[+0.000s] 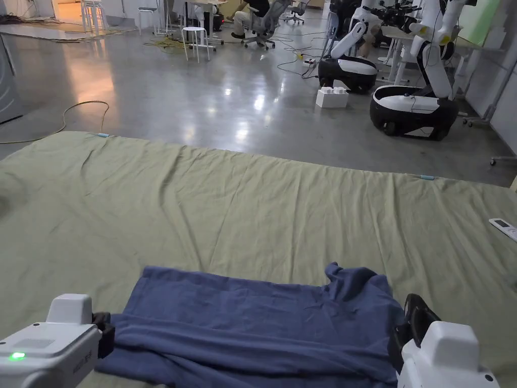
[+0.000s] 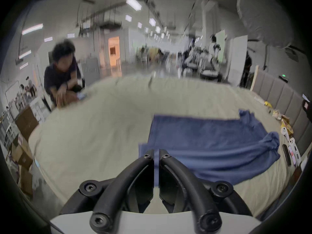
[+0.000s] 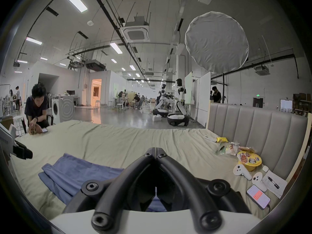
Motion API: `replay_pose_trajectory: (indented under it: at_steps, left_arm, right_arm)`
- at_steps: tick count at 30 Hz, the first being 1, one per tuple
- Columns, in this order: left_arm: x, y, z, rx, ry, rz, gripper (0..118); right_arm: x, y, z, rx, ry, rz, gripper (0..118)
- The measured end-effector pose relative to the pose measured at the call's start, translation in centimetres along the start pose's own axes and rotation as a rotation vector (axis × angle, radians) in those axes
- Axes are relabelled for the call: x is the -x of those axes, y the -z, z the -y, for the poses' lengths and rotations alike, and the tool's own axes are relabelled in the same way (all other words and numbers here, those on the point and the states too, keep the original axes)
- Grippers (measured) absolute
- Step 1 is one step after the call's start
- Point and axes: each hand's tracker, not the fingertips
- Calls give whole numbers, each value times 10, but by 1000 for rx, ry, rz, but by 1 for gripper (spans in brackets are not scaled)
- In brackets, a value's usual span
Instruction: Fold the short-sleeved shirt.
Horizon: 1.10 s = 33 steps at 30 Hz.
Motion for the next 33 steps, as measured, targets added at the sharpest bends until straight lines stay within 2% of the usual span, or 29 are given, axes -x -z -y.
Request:
replay_pose_trajectory:
  at_steps: [1,2,3,4,5,6,11,14,16,17,20,22,24,26,27,30,31,33]
  left_arm:
    - [5,13,2,62,-24,6,8]
    - [9,23,4,97,-35,0,17]
    - [14,34,5,163,-45,24,29]
    - [8,40,6,199,-57,34,49]
    - [9,48,8,228,-59,27,63]
    - [11,56,9,254,-68,29,70]
    - [3,87,14,330,7,5,72]
    - [-5,94,17,350,16,3,74]
    - [-9,91,11,373,24,-15,72]
    - [-13,91,10,379,32,-22,67]
    - [-18,88,14,363,68,16,40]
    - [-24,84,14,354,97,26,10]
    - [-24,79,16,348,99,63,7]
    - [-23,75,18,345,94,57,7]
    - [-21,71,19,330,80,62,7]
    - [-14,62,22,302,48,64,7]
    - [-15,59,22,291,49,62,7]
    - [-12,53,22,264,54,57,7]
  right_arm:
    - [-1,1,3,12,3,-1,1]
    - [-3,0,6,25,7,-1,1]
    - [-4,1,9,43,11,2,1]
    - [-5,1,12,52,9,6,1]
    - [-6,1,14,54,6,8,1]
    - [-7,0,16,65,2,11,1]
    - [-15,1,26,120,-1,16,1]
    - [-23,3,33,195,74,9,1]
    - [-27,4,38,204,63,18,1]
    - [-29,5,41,230,67,23,1]
    - [-38,8,55,318,86,23,1]
    - [-47,13,66,391,128,26,1]
    - [-58,19,78,483,161,40,7]
    - [-69,27,90,575,150,46,36]
    - [-76,30,97,607,158,42,39]
    - [-93,43,114,699,206,-5,40]
    - [-96,48,119,720,200,-26,43]
    - [-97,60,127,765,184,-52,60]
